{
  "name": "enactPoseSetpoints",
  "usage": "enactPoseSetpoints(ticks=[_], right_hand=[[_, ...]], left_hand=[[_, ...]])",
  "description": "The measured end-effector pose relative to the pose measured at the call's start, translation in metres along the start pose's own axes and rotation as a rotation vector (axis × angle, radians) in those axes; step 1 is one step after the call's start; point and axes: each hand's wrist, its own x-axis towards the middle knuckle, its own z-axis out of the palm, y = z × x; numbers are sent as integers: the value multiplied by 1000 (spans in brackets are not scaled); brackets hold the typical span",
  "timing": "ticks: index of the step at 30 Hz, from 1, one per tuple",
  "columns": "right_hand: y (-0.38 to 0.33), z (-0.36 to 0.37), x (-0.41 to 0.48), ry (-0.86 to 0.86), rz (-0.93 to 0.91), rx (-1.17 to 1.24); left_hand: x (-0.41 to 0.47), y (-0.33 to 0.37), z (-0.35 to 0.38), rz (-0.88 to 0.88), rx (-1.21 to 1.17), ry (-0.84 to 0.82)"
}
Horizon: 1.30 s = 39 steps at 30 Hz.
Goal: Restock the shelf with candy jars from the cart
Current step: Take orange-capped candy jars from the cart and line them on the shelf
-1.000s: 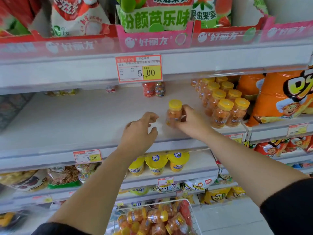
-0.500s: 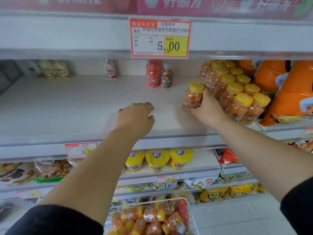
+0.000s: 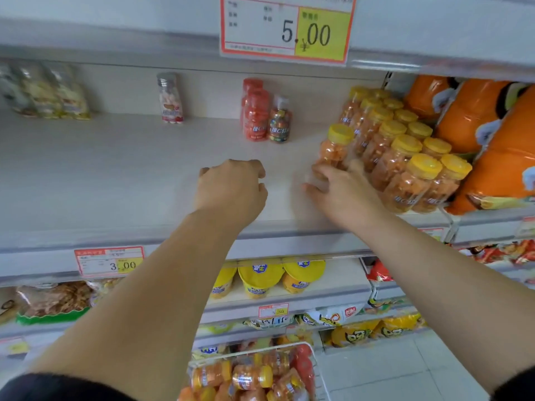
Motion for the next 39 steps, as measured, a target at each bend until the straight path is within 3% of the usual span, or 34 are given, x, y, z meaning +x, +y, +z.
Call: enactPoseSetpoints(ticks=[13, 39], right_hand=[[11, 22, 119, 16, 39, -86], [7, 37, 149, -3, 168, -47]], left_hand=[[6, -5, 10, 35, -109, 85], [1, -7, 16, 26, -181, 146]])
